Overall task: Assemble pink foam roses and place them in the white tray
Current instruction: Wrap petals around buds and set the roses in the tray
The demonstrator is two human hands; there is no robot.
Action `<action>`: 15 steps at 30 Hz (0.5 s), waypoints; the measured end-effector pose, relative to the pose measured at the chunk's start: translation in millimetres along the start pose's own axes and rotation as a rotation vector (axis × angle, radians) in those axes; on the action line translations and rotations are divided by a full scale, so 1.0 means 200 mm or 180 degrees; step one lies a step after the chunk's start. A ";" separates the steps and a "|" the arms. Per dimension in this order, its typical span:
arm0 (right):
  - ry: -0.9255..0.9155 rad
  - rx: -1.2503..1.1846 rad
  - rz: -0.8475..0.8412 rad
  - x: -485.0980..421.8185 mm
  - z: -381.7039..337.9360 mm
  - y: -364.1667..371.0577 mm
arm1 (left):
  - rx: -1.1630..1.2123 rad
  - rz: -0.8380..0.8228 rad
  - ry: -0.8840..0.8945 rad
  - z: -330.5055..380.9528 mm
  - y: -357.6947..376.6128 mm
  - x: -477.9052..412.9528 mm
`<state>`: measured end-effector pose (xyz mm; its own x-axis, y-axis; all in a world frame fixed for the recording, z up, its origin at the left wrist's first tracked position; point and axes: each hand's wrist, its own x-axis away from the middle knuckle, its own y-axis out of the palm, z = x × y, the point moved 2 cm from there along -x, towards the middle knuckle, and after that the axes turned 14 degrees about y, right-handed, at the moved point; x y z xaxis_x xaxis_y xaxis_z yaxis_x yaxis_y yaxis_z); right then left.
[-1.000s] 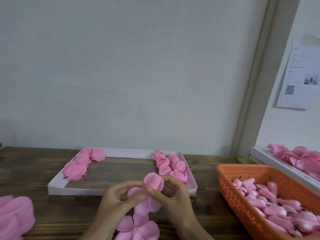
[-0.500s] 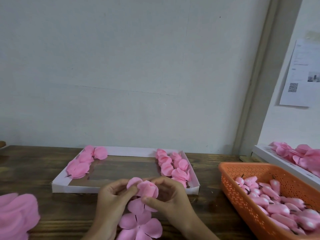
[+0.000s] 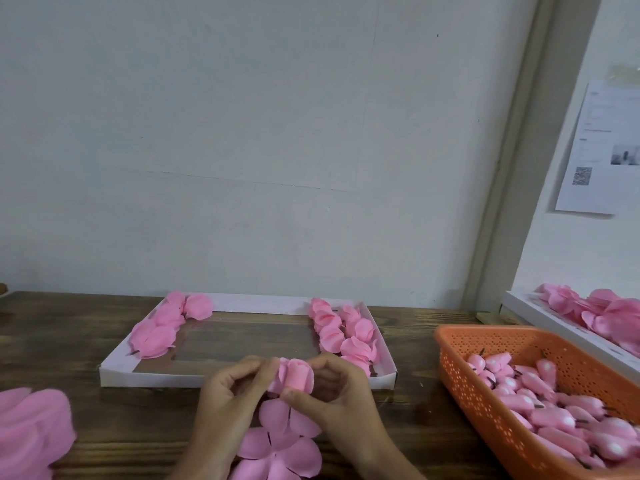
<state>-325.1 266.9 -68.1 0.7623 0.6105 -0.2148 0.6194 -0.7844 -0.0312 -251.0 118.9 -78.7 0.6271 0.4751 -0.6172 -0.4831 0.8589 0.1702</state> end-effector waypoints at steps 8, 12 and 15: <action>0.0066 -0.0051 0.0072 -0.01 0.00 -0.01 | 0.0059 0.0211 -0.0091 -0.02 -0.01 -0.01; 0.0044 0.0093 0.0046 0.00 -0.01 -0.03 | 0.0108 0.0311 -0.0196 -0.04 -0.03 -0.01; -0.0002 0.0195 -0.0079 0.00 -0.01 -0.02 | 0.0108 0.0258 -0.0185 -0.04 -0.03 -0.01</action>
<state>-327.4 270.3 -66.7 0.7467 0.6298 -0.2140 0.6255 -0.7743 -0.0961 -253.5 112.2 -84.6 0.6217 0.5527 -0.5550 -0.5133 0.8227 0.2442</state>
